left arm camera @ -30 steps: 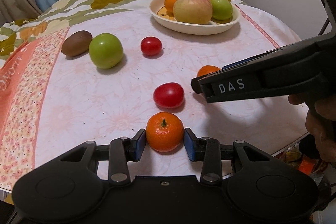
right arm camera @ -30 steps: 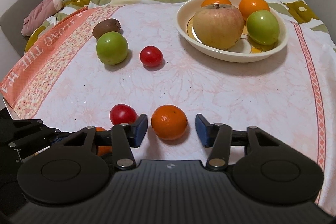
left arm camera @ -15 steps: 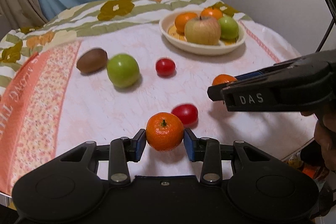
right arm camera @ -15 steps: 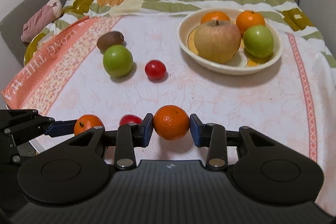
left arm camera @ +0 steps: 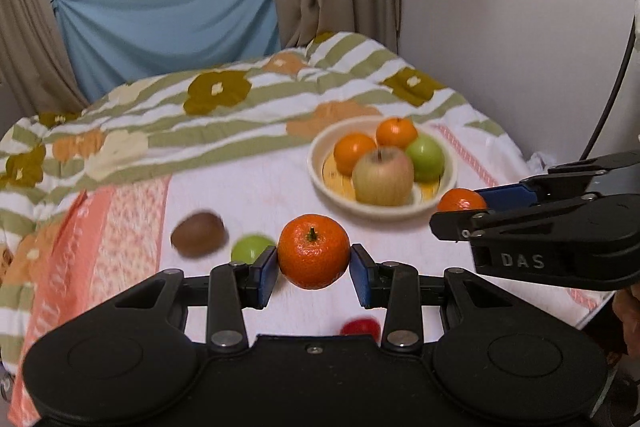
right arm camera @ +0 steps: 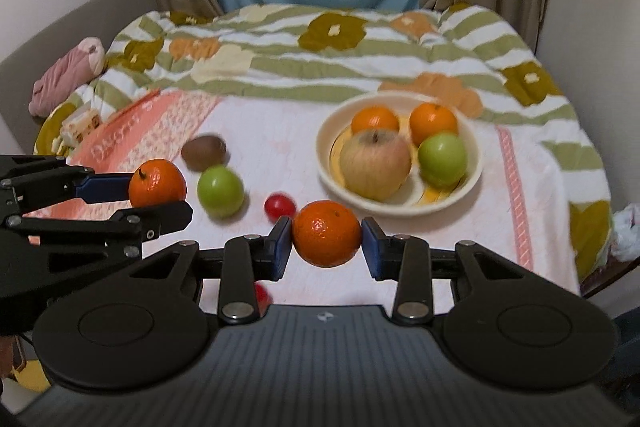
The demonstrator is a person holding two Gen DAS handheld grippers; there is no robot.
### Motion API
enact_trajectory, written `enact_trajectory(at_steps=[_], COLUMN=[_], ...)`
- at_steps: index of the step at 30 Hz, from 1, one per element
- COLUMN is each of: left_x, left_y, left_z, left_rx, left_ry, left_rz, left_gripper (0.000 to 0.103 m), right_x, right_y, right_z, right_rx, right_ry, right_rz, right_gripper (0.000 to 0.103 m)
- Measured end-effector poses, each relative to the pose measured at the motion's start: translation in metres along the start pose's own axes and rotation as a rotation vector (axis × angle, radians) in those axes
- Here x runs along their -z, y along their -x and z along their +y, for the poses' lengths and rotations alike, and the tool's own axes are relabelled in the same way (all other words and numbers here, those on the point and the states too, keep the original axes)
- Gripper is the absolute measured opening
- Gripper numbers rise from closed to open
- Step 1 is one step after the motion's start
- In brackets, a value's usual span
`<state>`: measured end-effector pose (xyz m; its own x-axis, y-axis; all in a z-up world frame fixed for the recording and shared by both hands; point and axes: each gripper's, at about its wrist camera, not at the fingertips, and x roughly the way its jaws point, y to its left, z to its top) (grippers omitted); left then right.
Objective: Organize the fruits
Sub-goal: 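Carry both held oranges over the cream bowl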
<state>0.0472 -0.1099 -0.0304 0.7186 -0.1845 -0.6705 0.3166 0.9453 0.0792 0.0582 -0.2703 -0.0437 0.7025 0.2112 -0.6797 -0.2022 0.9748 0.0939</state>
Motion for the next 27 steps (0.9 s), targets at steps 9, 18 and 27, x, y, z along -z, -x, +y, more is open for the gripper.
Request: enact_trajectory(at_steps=[9,18,27], left_x=[-0.054,-0.106,-0.134], left_y=[-0.036,-0.098,-0.179], left_z=[0.001,-0.008,-0.019], left_rx=[0.008,0.008,0.014], left_ry=[0.001,-0.018,-0.020], left_rz=[-0.012,-0.004,0.063], left_gripper=[0.042,0.042,0.042], right_x=[-0.055,-0.111,-0.141], right_y=[-0.013,-0.064,-0.124], right_z=[-0.034,-0.080,-0.125], right_rx=[0.012,-0.001,-0.016], right_ry=[0.025,0.060,0.066], right_rz=[-0.047,-0.062,-0.032], right_gripper=[0.052,0.052,0.052])
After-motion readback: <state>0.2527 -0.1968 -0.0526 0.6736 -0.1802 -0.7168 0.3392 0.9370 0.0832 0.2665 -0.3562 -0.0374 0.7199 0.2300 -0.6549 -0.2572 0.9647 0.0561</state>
